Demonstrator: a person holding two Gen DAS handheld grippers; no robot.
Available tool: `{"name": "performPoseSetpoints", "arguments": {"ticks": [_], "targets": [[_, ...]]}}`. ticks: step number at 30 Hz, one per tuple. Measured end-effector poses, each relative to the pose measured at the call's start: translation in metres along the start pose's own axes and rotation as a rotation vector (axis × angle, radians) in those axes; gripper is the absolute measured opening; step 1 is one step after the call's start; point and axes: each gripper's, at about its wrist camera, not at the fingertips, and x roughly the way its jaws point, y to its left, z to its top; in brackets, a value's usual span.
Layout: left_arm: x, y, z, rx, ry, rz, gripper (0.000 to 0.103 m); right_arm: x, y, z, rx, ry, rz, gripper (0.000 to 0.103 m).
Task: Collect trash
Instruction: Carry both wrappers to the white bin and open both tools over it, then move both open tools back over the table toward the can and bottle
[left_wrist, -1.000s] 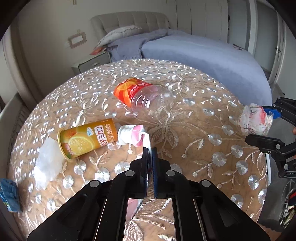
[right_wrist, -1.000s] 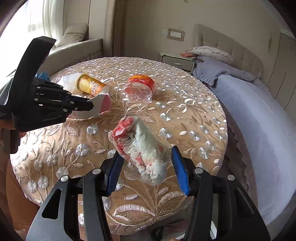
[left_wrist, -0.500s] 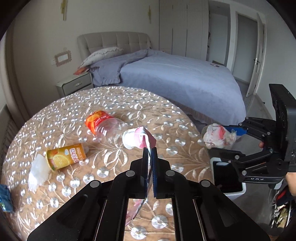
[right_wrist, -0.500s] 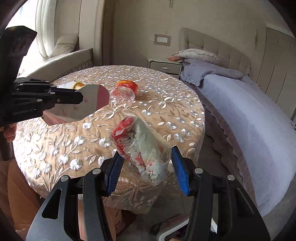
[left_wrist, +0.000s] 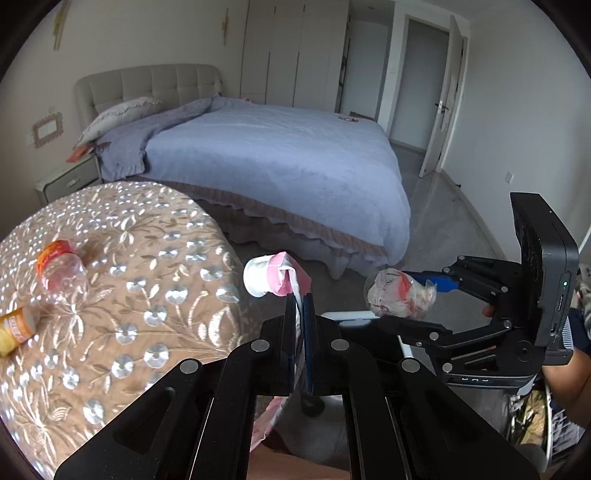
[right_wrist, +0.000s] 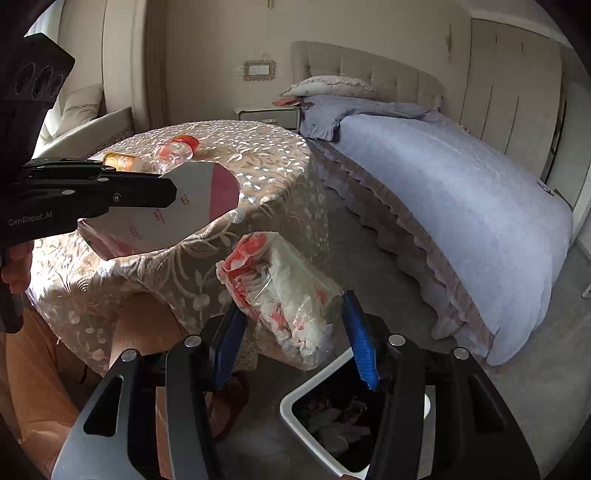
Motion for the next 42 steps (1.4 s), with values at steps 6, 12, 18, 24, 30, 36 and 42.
{"name": "performPoseSetpoints", "arguments": {"ticks": [6,12,18,24,30,36,42], "targets": [[0.058,-0.053,-0.004,0.069,0.089,-0.104,0.003,0.004,-0.040,-0.058,0.082,0.072,-0.070,0.054],[0.122,-0.091,-0.008,0.120,0.207,-0.192,0.003,0.025,-0.066,-0.104,0.161,0.135,-0.074,0.054],[0.179,-0.109,-0.016,0.145,0.317,-0.235,0.003,0.050,-0.086,-0.132,0.249,0.174,-0.067,0.054],[0.220,-0.103,-0.029,0.110,0.386,-0.233,0.098,0.071,-0.097,-0.154,0.255,0.189,-0.073,0.098],[0.223,-0.101,-0.034,0.086,0.389,-0.230,0.098,0.075,-0.111,-0.159,0.293,0.212,-0.095,0.098],[0.203,-0.101,-0.023,0.106,0.343,-0.194,0.098,0.068,-0.112,-0.149,0.300,0.182,-0.089,0.098],[0.167,-0.090,-0.008,0.095,0.268,-0.169,0.098,0.056,-0.098,-0.125,0.231,0.131,-0.093,0.098]]}}
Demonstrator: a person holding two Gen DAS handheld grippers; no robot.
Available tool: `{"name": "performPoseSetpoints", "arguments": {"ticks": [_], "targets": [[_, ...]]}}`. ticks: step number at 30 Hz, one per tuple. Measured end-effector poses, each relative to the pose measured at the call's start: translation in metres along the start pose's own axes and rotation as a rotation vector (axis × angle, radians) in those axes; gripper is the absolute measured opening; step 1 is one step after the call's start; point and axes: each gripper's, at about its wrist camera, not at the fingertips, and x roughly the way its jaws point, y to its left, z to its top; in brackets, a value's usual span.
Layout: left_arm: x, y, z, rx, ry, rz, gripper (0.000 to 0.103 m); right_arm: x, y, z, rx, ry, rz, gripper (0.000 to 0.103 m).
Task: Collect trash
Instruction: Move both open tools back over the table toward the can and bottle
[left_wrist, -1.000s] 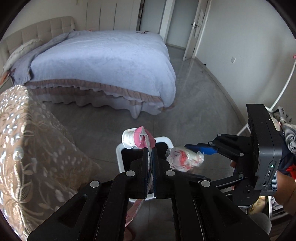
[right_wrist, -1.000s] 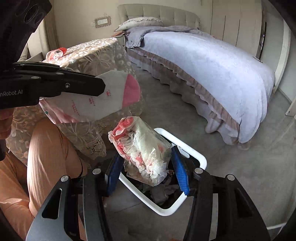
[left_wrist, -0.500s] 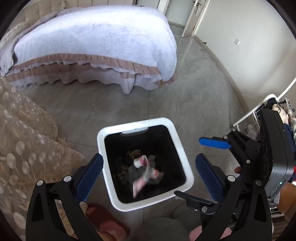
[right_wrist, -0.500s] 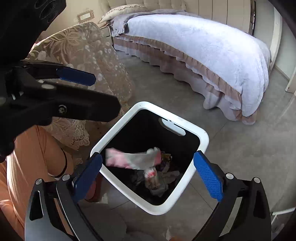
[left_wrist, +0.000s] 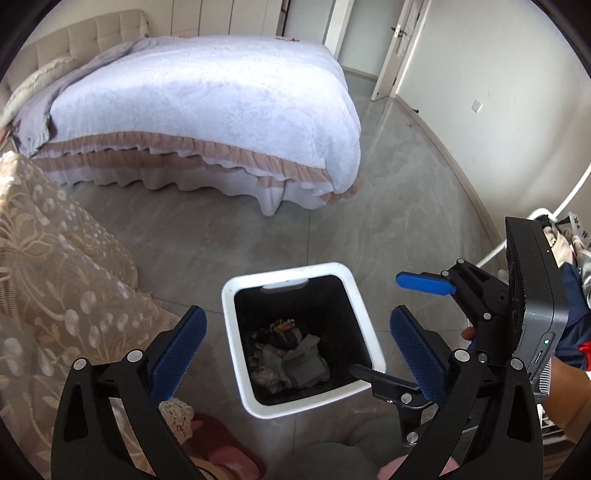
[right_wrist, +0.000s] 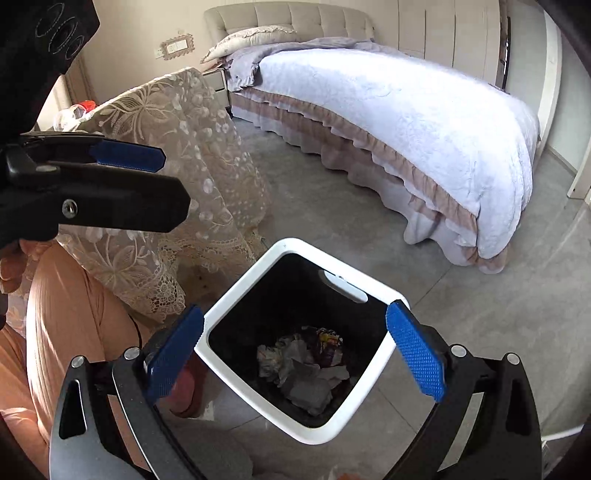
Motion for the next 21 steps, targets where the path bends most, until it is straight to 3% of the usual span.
{"name": "performPoseSetpoints", "arguments": {"ticks": [11,21], "targets": [[-0.105,0.031,-0.014,-0.045,-0.195,0.171,0.098,-0.037,0.060,0.061,-0.137,-0.162,0.126,0.098],[-0.188,0.083,-0.052,-0.149,-0.295,0.388,0.098,-0.053,0.138,0.117,-0.249,-0.267,0.263,0.098]]}}
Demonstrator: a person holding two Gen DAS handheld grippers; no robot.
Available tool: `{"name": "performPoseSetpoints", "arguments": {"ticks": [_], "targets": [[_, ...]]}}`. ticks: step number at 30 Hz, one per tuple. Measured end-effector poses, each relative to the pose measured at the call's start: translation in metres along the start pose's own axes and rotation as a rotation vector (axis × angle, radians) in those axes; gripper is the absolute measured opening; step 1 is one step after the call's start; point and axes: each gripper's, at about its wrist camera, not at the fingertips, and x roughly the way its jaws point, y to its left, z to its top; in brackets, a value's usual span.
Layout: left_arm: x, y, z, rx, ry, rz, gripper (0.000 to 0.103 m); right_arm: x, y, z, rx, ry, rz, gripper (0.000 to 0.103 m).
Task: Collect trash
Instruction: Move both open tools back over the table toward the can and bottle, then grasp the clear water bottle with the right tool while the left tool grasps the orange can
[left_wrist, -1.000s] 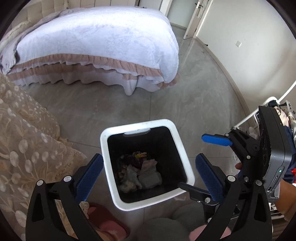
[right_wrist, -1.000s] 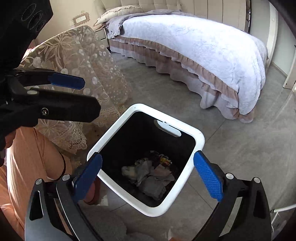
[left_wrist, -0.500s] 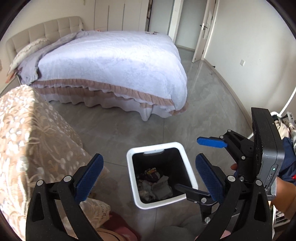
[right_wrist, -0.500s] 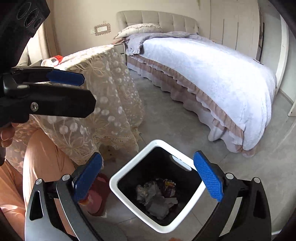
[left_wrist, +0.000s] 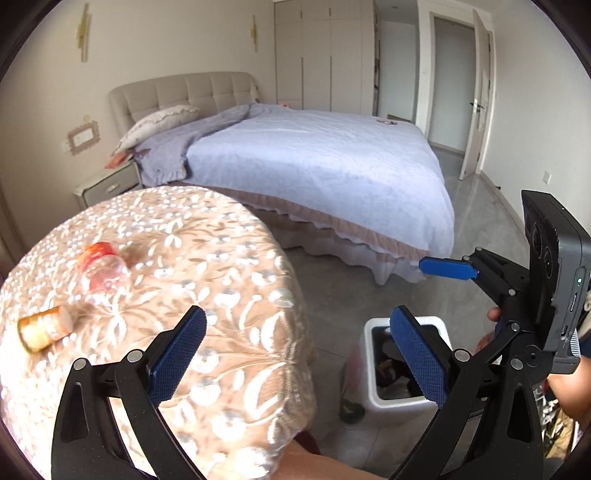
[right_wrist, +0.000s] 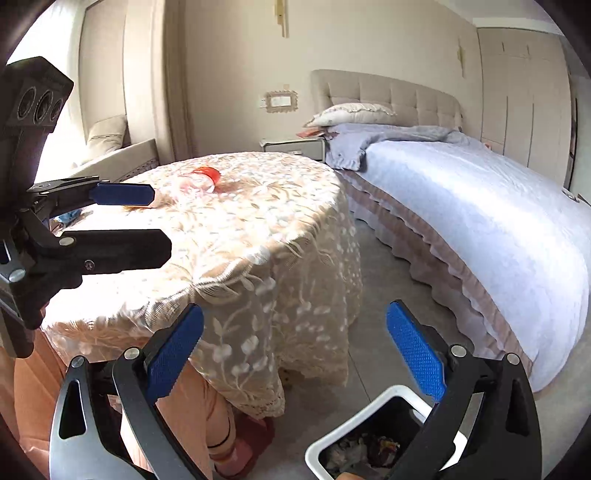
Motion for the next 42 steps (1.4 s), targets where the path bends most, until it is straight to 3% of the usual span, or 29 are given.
{"name": "performPoseSetpoints", "arguments": {"ticks": [15,21,28,34,42], "targets": [[-0.062,0.123,-0.038,-0.163,-0.035,0.187,0.098,0.055,0.124,0.070,-0.257,-0.028,0.166,0.098],[-0.064,0.167,-0.049,-0.182,-0.031,0.262,0.098,0.085,0.155,0.090,-0.300,-0.019,0.169,0.098],[-0.043,0.227,-0.051,-0.251,0.010,0.265,0.098,0.131,0.159,0.112,-0.264,0.050,0.132,0.098],[-0.013,0.250,-0.049,-0.322,0.054,0.235,0.098,0.166,0.163,0.126,-0.272,0.082,0.068,0.098],[0.022,0.258,-0.036,-0.294,0.135,0.400,0.098,0.196,0.154,0.139,-0.262,0.139,0.081,0.098]]}}
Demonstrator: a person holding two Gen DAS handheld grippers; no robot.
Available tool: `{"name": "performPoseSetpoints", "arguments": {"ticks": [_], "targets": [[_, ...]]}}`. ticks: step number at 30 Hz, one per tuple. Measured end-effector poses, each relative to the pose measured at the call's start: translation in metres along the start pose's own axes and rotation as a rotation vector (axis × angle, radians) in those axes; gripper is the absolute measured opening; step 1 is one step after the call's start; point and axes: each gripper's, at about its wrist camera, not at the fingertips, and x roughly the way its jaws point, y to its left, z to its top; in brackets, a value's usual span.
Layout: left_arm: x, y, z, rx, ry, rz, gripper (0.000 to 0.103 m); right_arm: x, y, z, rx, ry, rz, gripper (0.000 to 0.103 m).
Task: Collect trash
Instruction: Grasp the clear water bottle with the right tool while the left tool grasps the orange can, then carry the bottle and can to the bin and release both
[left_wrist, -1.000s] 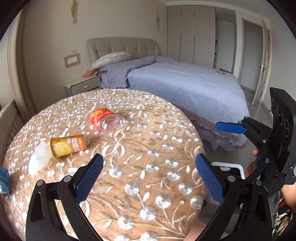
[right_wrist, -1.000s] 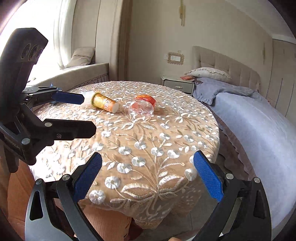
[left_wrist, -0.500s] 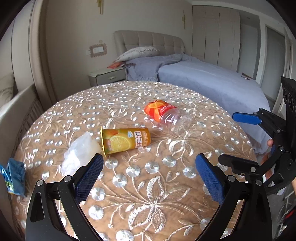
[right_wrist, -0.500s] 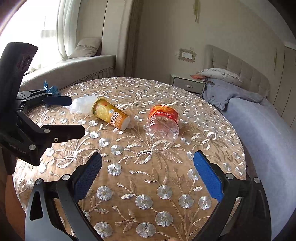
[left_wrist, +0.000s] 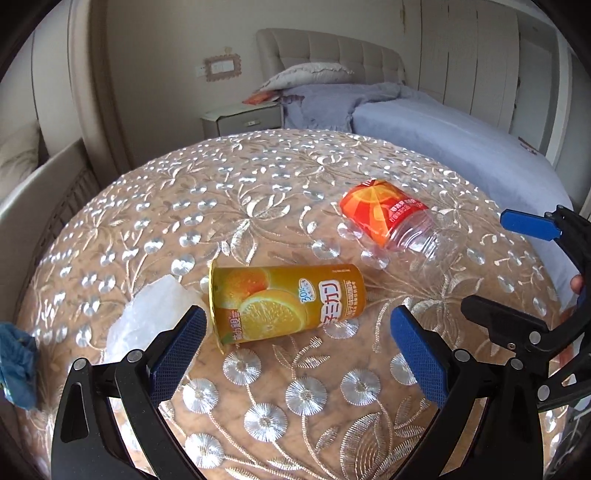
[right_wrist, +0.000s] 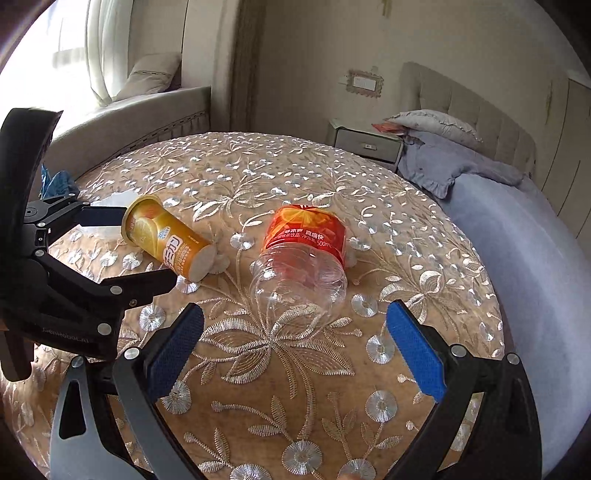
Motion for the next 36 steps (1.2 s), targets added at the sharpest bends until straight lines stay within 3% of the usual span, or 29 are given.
{"name": "performPoseSetpoints", "arguments": {"ticks": [2,9,16,20,21,22,23,30,36], "targets": [[0.007,-0.001,0.003,0.014,0.020,0.041,0.098,0.006,-0.003,0.003,-0.002,0.010,0.003,0.098],[0.025,-0.001,0.009,-0.006,0.075,0.071,0.098,0.027,-0.010,0.009,-0.002,0.054,0.046,0.098],[0.044,0.000,0.013,-0.010,0.140,0.086,0.098,0.050,-0.007,0.022,-0.006,0.110,0.068,0.098],[0.050,0.011,0.015,-0.068,0.153,0.058,0.098,0.064,-0.013,0.025,0.064,0.163,0.109,0.098],[0.052,0.013,0.015,-0.078,0.161,0.044,0.098,0.066,-0.014,0.023,0.080,0.165,0.120,0.089],[0.052,0.014,0.015,-0.090,0.161,0.029,0.096,0.067,-0.015,0.022,0.090,0.167,0.127,0.078],[0.051,0.016,0.015,-0.104,0.154,0.023,0.093,0.068,-0.014,0.020,0.095,0.170,0.123,0.075],[0.035,0.015,0.010,-0.106,0.109,0.019,0.092,0.046,-0.013,0.013,0.108,0.127,0.133,0.075],[-0.002,0.005,-0.001,-0.097,0.045,-0.001,0.092,0.009,-0.008,0.000,0.078,0.077,0.112,0.075]]}}
